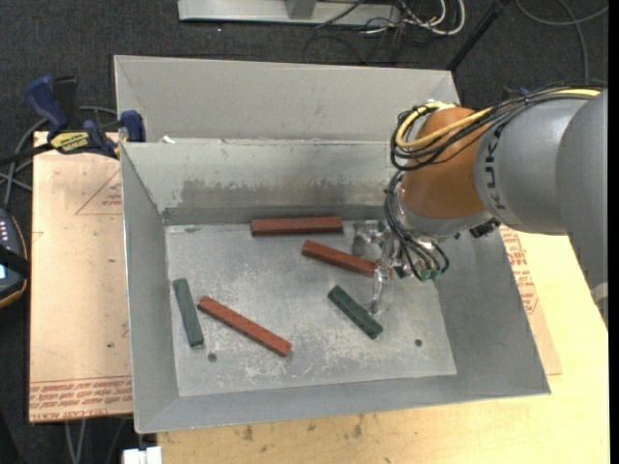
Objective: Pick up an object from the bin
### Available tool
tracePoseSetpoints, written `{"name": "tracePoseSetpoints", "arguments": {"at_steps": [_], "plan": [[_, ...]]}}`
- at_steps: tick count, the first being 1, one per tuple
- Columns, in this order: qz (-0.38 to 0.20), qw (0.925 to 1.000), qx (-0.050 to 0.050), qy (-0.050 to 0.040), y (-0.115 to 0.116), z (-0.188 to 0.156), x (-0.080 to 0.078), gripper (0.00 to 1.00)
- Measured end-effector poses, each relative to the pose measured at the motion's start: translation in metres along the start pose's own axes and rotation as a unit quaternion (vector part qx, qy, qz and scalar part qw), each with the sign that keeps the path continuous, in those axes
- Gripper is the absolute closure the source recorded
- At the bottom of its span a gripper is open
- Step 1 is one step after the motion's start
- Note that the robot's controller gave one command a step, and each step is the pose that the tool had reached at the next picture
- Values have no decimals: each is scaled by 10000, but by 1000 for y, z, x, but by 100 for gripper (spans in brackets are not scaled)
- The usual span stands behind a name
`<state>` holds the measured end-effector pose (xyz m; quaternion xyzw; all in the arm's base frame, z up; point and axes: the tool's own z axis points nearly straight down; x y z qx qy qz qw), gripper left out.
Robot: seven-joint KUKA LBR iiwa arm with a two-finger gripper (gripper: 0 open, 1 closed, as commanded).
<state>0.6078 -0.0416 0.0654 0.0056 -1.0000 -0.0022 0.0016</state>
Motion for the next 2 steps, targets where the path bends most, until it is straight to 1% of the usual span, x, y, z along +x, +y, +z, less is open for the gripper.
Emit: {"name": "tracePoseSetpoints", "arguments": {"at_steps": [1,2], "plan": [[24,10000,17,-29,-4,-5,-1,100],[-1251,9921,30,-71,1,-166,-20,100]]}}
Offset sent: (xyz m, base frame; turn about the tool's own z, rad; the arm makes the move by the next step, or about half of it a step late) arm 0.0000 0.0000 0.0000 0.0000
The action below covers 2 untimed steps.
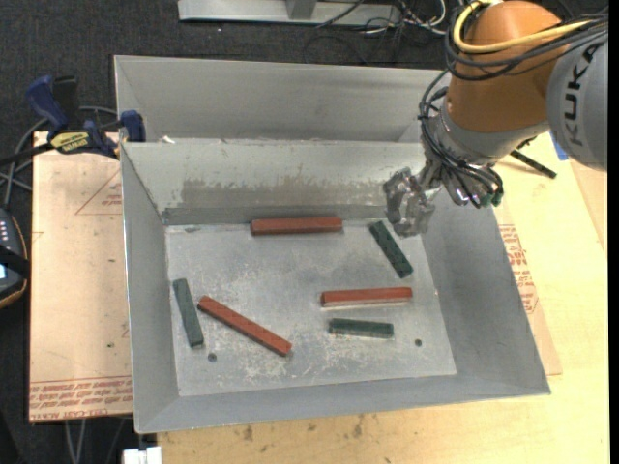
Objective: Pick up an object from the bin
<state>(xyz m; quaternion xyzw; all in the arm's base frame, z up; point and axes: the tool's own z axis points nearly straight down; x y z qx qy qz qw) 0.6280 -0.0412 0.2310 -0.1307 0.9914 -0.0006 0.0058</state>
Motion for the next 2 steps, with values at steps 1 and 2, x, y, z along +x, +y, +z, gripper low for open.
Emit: {"name": "tracePoseSetpoints", "arguments": {"at_steps": [1,2], "plan": [[3,10000,-13,34,0,4,2,0],[556,9984,-32,99,28,122,55,0]]}}
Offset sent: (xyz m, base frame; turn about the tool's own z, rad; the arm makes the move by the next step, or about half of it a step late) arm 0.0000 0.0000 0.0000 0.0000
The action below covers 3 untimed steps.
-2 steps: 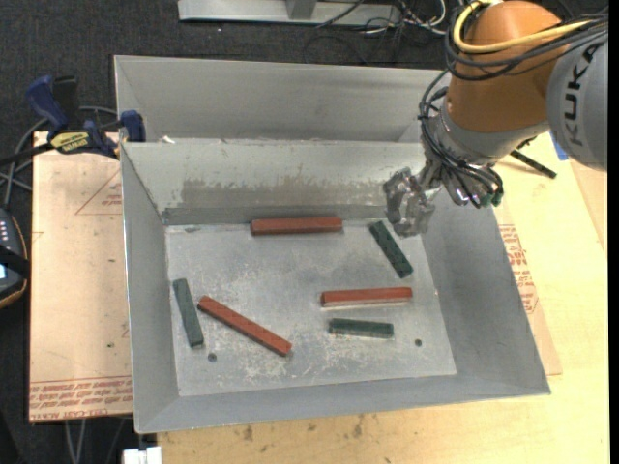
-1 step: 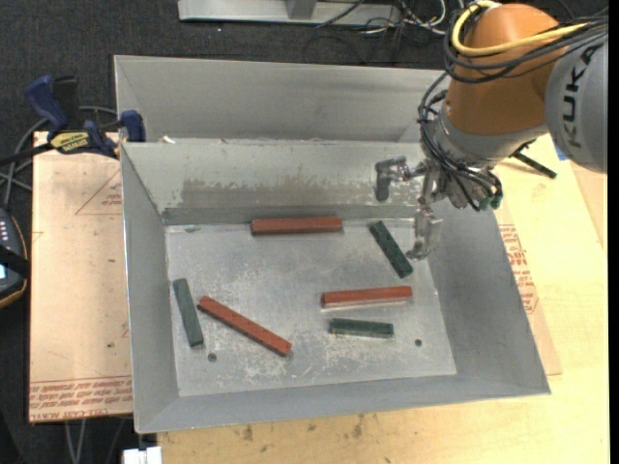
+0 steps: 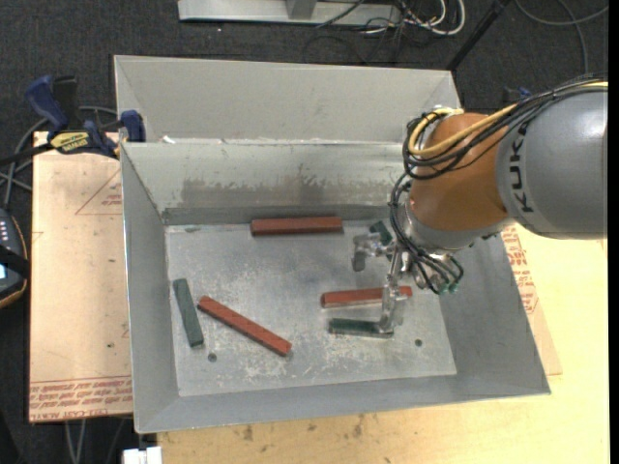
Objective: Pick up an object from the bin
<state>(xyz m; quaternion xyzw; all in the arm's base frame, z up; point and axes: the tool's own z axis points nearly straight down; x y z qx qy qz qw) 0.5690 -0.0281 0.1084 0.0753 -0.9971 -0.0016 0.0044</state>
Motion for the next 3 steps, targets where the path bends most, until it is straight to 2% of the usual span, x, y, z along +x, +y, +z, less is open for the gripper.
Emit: {"name": "tracePoseSetpoints", "arguments": {"at_steps": [1,2,3], "plan": [[-66,10000,16,-42,-1,39,-30,0],[-69,10000,17,-58,-1,38,-29,100],[-1755,9844,30,-89,38,-74,-53,100]]}}
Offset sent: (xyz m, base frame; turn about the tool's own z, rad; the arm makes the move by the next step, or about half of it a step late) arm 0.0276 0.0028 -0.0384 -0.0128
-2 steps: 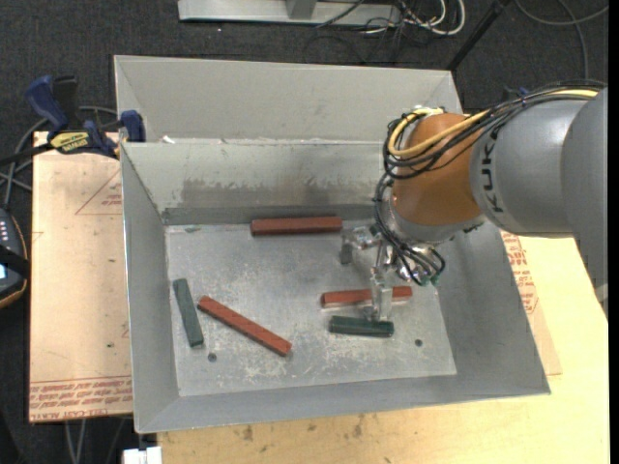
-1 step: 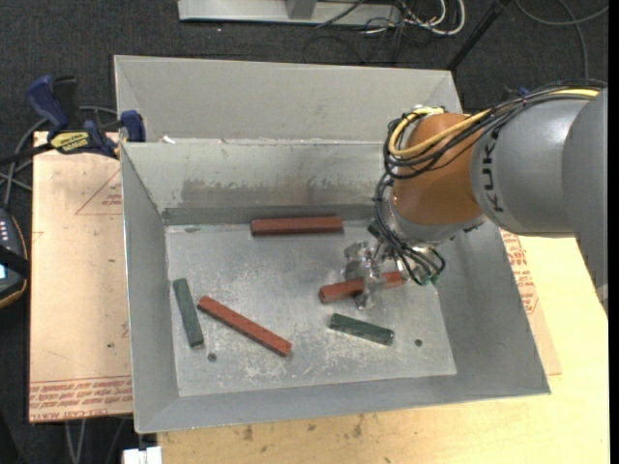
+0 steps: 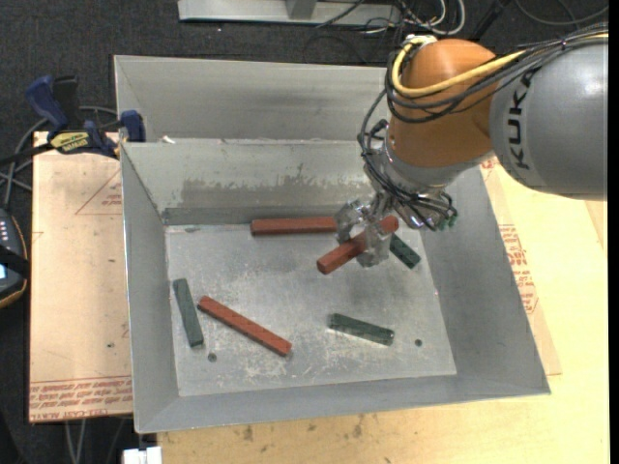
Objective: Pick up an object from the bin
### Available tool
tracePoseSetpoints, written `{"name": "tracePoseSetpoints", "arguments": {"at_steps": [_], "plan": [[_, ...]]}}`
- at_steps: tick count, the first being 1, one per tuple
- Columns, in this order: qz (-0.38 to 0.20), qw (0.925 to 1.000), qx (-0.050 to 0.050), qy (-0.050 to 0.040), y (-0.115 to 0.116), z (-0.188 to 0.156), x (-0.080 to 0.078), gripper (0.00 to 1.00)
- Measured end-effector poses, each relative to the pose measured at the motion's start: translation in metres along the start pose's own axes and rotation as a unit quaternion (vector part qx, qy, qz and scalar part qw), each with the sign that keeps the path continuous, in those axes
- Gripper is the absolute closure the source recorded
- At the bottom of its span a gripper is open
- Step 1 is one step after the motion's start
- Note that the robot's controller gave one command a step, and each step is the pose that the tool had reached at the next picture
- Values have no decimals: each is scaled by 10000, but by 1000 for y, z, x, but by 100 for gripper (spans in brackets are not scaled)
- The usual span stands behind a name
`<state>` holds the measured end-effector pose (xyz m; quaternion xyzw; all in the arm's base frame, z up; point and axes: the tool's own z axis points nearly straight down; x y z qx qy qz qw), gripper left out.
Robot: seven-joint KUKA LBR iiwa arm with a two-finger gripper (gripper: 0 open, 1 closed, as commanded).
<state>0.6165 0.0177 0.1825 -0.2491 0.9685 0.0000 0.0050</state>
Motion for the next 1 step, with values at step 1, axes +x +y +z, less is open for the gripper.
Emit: {"name": "tracePoseSetpoints", "arguments": {"at_steps": [1], "plan": [[-412,9992,-3,13,3,-42,7,100]]}}
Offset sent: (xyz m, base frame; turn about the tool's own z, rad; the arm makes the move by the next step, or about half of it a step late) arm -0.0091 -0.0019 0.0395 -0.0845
